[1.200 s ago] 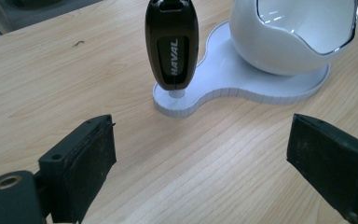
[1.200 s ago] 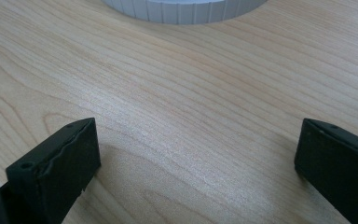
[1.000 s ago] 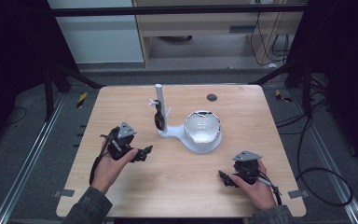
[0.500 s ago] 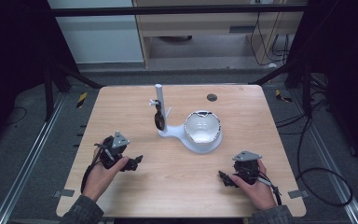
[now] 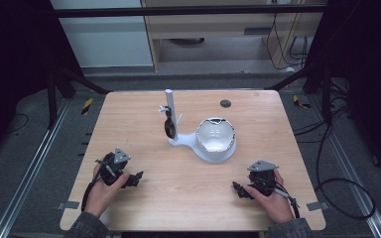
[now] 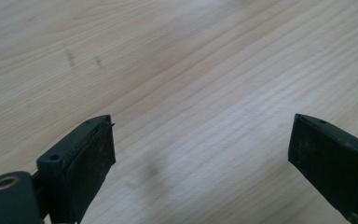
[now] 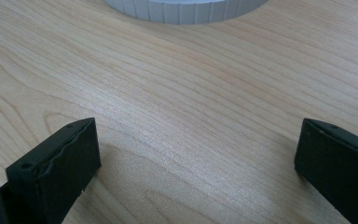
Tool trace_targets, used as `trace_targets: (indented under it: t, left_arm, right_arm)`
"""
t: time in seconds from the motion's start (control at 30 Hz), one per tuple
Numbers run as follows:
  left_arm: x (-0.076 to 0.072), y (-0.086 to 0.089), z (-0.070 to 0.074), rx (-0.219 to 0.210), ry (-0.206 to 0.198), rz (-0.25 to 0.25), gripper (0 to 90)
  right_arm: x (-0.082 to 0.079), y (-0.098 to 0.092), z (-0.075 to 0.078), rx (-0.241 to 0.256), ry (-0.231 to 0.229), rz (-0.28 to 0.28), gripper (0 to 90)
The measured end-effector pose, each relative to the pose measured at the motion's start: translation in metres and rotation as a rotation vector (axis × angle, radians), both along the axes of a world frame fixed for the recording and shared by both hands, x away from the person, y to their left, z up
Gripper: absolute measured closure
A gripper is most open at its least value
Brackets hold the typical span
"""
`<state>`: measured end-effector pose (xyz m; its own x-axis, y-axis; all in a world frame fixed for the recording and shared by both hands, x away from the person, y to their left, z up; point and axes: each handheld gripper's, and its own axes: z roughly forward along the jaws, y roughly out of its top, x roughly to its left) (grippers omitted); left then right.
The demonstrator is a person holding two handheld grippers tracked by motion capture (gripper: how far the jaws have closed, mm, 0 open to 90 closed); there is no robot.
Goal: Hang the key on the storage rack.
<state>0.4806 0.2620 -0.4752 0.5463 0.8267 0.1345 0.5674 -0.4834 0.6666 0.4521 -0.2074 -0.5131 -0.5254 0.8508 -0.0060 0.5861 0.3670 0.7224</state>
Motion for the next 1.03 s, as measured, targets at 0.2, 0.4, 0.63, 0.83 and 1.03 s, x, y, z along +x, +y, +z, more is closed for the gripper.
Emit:
trace_targets:
  t: [0.2, 0.4, 0.63, 0.83, 1.03]
  left_arm:
    - [0.005, 0.019, -0.013, -0.079, -0.007, 0.065, 7.5]
    - [0.015, 0.03, -0.025, -0.109, -0.008, 0.101, 7.5]
    - [0.026, 0.034, -0.032, -0.132, -0.01, 0.104, 6.1]
    - [0.029, 0.035, -0.032, -0.128, 0.0, 0.099, 3.1]
    - [0.029, 0.035, -0.033, -0.126, 0.007, 0.121, 0.0]
  right_arm:
    - [0.0, 0.0, 0.0, 0.0, 0.0, 0.0, 0.4]
    - [0.0, 0.0, 0.0, 0.0, 0.0, 0.0, 0.4]
    - [0.0, 0.0, 0.0, 0.0, 0.0, 0.0, 0.4]
    - [0.0, 0.0, 0.0, 0.001, 0.0, 0.0, 0.4]
    - [0.0, 0.0, 0.0, 0.0, 0.0, 0.0, 0.4]
